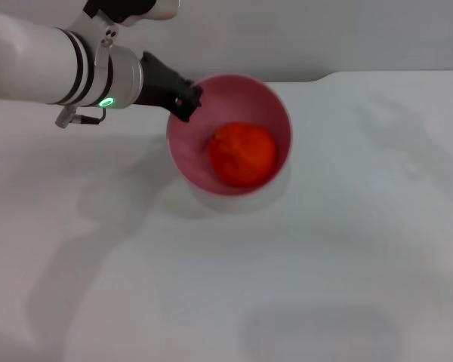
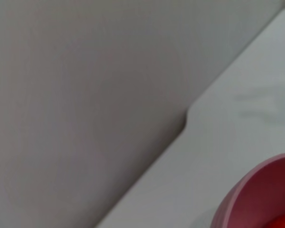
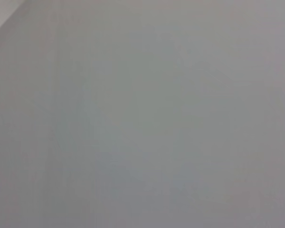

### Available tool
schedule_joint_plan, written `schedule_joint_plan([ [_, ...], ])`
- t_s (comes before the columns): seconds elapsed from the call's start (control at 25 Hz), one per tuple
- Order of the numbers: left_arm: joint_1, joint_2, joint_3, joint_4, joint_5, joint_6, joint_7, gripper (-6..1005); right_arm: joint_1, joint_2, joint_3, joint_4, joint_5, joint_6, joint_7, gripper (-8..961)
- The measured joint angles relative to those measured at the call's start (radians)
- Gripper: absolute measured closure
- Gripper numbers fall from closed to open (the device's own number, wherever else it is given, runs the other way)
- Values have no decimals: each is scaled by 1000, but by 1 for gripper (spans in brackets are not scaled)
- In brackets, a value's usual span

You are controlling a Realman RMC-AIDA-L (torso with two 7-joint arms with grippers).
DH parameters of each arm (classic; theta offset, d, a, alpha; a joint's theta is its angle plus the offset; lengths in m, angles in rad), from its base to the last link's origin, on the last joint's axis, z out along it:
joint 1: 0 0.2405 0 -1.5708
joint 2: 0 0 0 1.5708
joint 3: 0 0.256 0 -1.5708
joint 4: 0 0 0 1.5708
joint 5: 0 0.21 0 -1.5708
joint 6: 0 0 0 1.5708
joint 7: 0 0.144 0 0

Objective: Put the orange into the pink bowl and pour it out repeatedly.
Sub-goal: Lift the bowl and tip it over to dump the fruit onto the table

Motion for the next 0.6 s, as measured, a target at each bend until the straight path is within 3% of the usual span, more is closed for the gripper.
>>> schedule_joint_plan([
  [0.4, 115, 0, 65, 22, 20, -246, 59, 957, -3, -2, 160, 304, 246, -362, -106, 541],
  [0.6, 185, -2, 179, 35, 73, -465, 87, 958, -2, 0, 215, 362, 253, -453, -103, 541],
])
